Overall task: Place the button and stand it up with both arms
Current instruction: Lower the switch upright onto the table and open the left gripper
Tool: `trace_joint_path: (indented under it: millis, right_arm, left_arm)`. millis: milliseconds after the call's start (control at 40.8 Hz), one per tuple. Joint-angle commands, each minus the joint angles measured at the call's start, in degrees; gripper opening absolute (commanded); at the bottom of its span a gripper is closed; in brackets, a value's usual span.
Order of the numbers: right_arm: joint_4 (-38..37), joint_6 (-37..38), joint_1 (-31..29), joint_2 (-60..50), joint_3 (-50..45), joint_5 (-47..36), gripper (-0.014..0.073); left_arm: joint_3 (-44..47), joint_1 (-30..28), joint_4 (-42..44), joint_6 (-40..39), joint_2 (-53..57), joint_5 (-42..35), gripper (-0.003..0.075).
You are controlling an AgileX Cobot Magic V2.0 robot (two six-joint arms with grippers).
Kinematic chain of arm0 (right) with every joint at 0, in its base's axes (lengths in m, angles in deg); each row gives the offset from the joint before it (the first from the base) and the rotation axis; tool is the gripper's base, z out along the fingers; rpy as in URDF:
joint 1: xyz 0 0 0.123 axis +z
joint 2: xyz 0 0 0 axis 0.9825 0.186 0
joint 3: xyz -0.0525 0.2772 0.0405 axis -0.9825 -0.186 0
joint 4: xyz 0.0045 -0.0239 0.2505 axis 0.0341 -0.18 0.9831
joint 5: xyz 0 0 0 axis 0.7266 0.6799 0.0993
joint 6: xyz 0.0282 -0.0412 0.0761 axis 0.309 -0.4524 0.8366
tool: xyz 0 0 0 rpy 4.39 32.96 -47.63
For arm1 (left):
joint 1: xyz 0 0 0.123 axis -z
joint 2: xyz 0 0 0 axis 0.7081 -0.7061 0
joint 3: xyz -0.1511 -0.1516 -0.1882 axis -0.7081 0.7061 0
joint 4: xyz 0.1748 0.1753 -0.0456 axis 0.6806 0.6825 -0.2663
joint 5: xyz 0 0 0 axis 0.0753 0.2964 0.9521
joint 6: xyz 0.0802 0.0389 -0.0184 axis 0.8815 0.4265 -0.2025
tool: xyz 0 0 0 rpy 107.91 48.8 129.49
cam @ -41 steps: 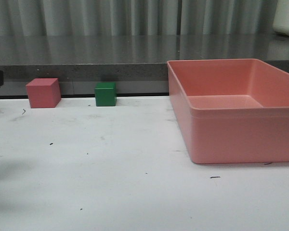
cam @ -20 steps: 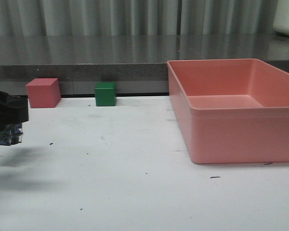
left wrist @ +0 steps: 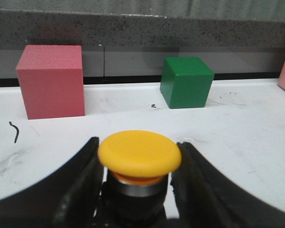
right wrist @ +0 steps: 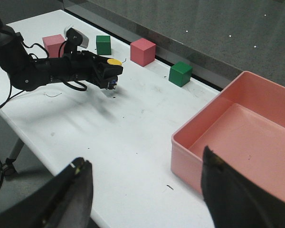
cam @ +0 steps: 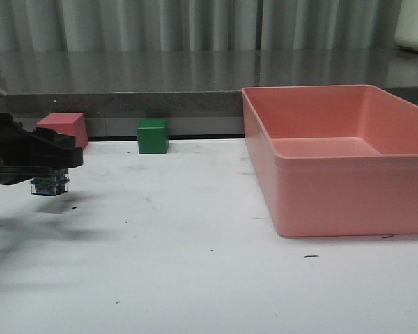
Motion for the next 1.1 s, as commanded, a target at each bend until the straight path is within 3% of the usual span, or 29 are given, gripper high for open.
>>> trace_joint_path:
  millis: [0, 588, 907, 1079]
  right_arm:
    - [-0.1, 0.1, -0.2, 0.8, 1.2, -4.8, 0.0509]
    - [-0.1, 0.1, -0.2, 0.8, 1.2, -4.8, 0.0509]
    - [-0.1, 0.1, -0.2, 0.8, 1.2, -4.8, 0.0509]
    - [-0.1, 0.1, -0.2, 0.8, 1.2, -4.8, 0.0509]
  left_arm:
    - [-1.7, -0.3, -0.2, -0.5, 1.2, -13.5, 0.0190]
    - [2.4, -0.5, 0.0, -0.5, 0.6, -13.4, 0.0196]
    - [3.4, -0.5, 0.1, -0.5, 1.0, -13.5, 0.0382]
    - [5.1, -0.5, 0.1, -0.5, 3.4, -13.4, 0.0427]
